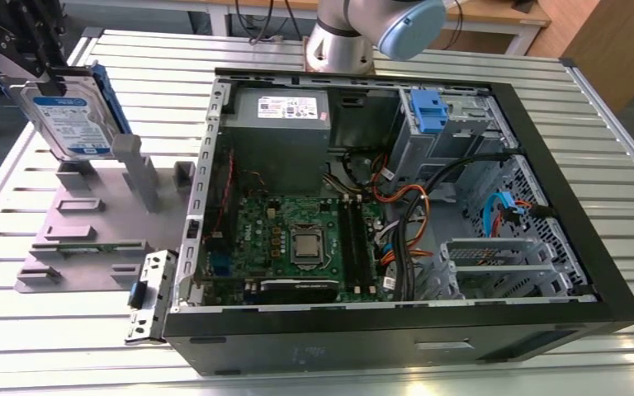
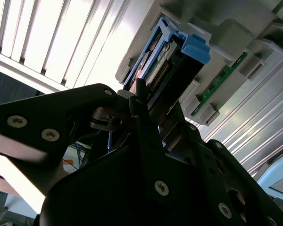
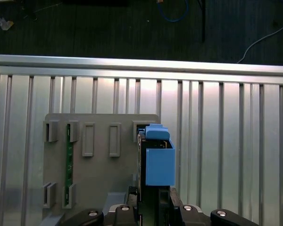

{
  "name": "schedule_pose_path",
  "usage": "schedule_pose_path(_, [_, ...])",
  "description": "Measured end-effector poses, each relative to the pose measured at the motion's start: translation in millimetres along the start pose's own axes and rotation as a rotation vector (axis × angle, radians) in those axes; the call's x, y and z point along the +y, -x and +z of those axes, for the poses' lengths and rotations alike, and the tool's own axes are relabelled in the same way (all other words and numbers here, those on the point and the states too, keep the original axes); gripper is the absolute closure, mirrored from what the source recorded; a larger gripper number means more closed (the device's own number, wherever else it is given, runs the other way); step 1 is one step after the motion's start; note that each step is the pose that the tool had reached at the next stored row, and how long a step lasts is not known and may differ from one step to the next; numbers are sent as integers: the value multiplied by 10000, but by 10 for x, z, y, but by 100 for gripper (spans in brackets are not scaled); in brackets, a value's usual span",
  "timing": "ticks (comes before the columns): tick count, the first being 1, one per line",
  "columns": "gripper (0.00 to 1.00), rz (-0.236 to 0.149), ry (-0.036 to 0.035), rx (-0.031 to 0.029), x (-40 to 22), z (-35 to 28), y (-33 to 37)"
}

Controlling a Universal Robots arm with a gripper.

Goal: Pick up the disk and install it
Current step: 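Pick up the disk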

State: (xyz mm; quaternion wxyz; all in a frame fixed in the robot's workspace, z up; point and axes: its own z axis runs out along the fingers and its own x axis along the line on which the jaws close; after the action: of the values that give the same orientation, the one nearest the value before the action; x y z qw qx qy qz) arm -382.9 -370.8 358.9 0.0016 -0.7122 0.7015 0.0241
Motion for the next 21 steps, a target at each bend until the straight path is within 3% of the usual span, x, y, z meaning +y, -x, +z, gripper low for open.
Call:
schedule_pose_path(6, [65, 0, 0, 0, 0, -1, 0])
schedule_pose_path(9, [65, 0, 4, 2, 1, -30, 1])
schedule_pose_path(16, [65, 0, 0, 0, 5, -161, 6])
schedule_pose_path(21, [65, 0, 0, 0, 9, -296, 11])
